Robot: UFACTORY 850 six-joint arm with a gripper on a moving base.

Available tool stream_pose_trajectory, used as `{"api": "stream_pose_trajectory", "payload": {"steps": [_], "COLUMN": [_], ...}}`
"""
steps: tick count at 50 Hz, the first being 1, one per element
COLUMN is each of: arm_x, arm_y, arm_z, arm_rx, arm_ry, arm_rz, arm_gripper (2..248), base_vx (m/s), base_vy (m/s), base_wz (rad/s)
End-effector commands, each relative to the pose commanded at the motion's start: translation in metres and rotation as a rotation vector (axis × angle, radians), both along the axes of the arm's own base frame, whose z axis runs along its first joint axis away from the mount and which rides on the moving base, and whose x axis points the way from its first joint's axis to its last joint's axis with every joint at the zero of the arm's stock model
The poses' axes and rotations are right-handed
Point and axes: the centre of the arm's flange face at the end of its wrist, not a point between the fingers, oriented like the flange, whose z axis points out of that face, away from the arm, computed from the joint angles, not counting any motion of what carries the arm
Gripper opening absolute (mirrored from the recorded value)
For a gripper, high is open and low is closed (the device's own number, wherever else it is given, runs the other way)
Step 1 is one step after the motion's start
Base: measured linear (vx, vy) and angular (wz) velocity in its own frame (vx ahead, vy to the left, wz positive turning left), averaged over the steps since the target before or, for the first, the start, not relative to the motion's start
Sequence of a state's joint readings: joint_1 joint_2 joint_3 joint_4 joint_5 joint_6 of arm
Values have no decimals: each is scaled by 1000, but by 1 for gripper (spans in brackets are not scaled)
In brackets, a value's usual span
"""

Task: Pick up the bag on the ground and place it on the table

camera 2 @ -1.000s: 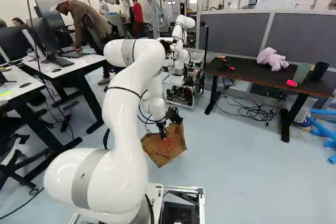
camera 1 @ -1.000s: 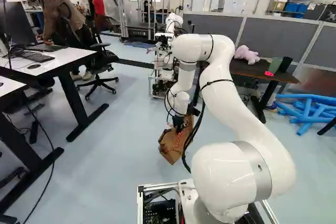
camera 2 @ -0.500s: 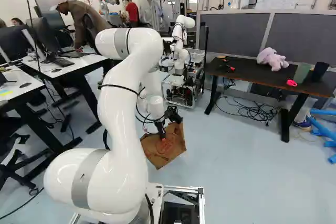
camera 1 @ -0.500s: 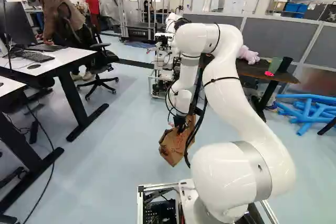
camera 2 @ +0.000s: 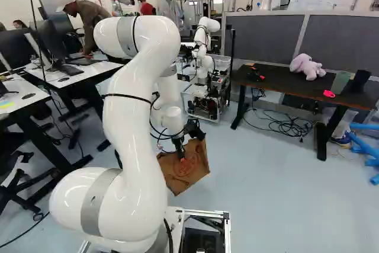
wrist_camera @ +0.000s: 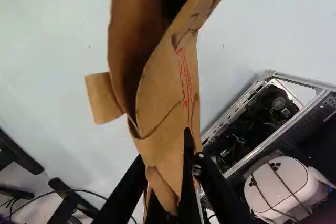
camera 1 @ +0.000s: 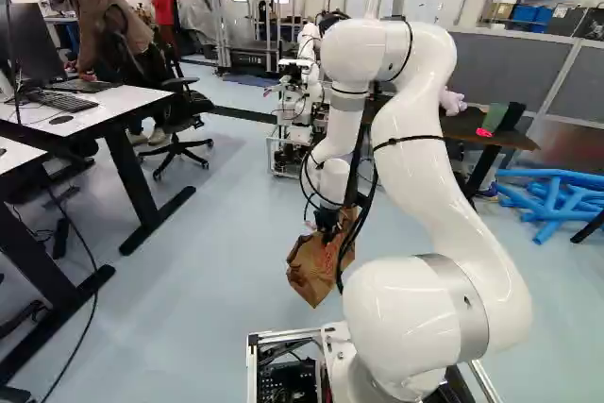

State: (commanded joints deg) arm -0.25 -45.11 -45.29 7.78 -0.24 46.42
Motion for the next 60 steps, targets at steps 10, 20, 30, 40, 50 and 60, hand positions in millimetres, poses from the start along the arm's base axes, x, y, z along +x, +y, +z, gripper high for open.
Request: {"api": "stream_pose_trajectory", "payload": {"steps": [10, 20, 30, 40, 50, 60], "arm_x": [-17, -34, -47, -53, -58, -60], "arm_y": [0, 0, 0, 0, 0, 1], "arm_z": [15, 29, 44, 59, 74, 89], "arm_rx": [0, 0, 0, 0, 0, 2], "arm_ry": [2, 1, -8, -29, -52, -69], "arm_rz": [0, 0, 0, 0, 0, 1], "arm_gripper": [21, 21, 21, 21, 21, 21], "base_vx": [0, 0, 0, 0, 0, 0], "base_vy": [0, 0, 0, 0, 0, 0], "base_wz": [0, 0, 0, 0, 0, 0]}}
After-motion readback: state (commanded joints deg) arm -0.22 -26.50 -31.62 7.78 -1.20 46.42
